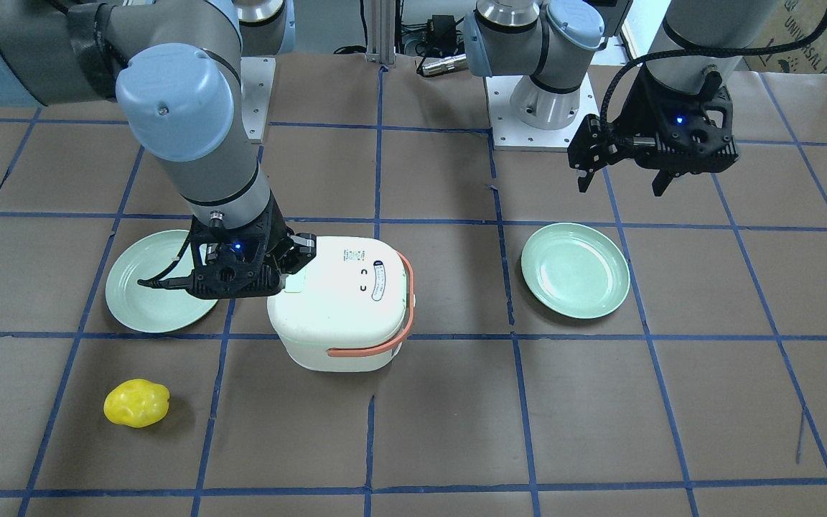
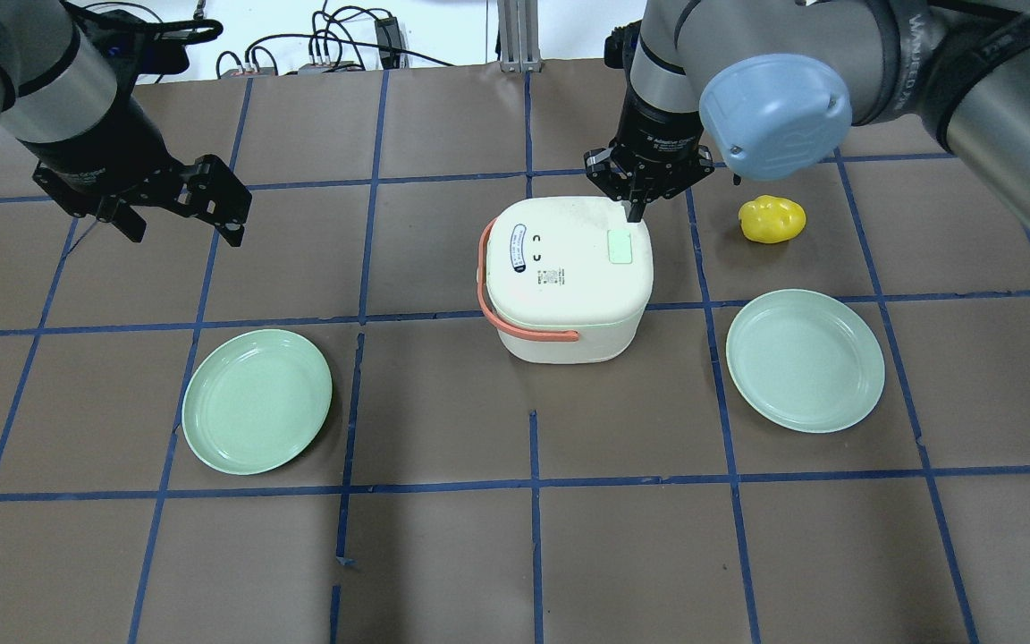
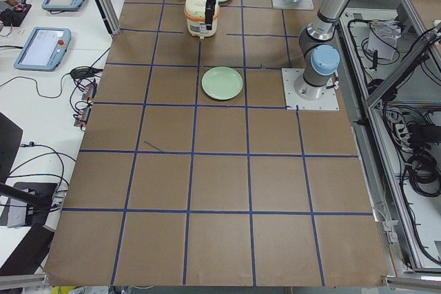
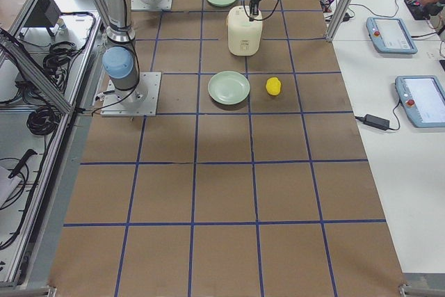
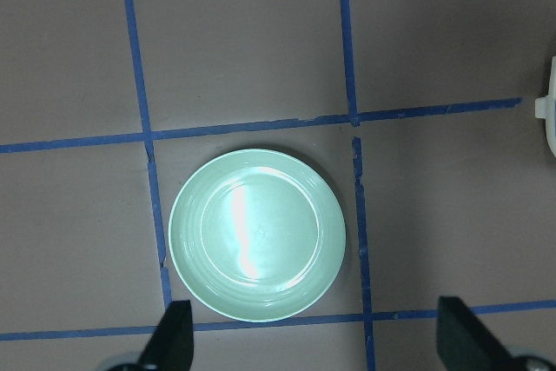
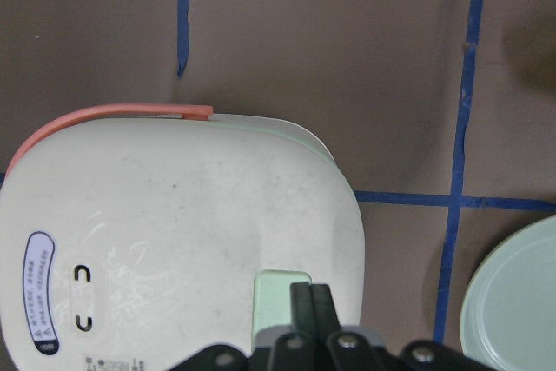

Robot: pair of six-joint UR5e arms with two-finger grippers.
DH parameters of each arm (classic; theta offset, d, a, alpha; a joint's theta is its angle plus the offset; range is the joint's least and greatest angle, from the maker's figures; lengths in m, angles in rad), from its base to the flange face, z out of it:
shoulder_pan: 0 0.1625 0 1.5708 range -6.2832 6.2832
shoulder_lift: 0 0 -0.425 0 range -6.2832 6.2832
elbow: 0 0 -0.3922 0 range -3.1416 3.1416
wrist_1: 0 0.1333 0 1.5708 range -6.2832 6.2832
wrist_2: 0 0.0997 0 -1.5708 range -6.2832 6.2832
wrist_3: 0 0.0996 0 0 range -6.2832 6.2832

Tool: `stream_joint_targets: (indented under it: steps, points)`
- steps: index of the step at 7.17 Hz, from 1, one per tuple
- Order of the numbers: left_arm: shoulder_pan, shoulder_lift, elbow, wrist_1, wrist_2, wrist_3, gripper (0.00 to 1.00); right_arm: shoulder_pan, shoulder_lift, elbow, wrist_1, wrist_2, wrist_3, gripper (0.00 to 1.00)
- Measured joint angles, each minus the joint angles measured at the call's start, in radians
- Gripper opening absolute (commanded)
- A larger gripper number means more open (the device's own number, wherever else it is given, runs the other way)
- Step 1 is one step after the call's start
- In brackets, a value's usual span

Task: Press rice cooker button
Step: 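Press the green lid button down with the right gripper fingertips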

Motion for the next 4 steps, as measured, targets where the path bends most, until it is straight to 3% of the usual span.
stream_joint_targets:
  steps: [4]
  points:
    - [0.000,0.000,0.000,0.000,0.000,0.000,1.00,0.001,0.008,0.018,0.000,0.025,-0.002,0.08]
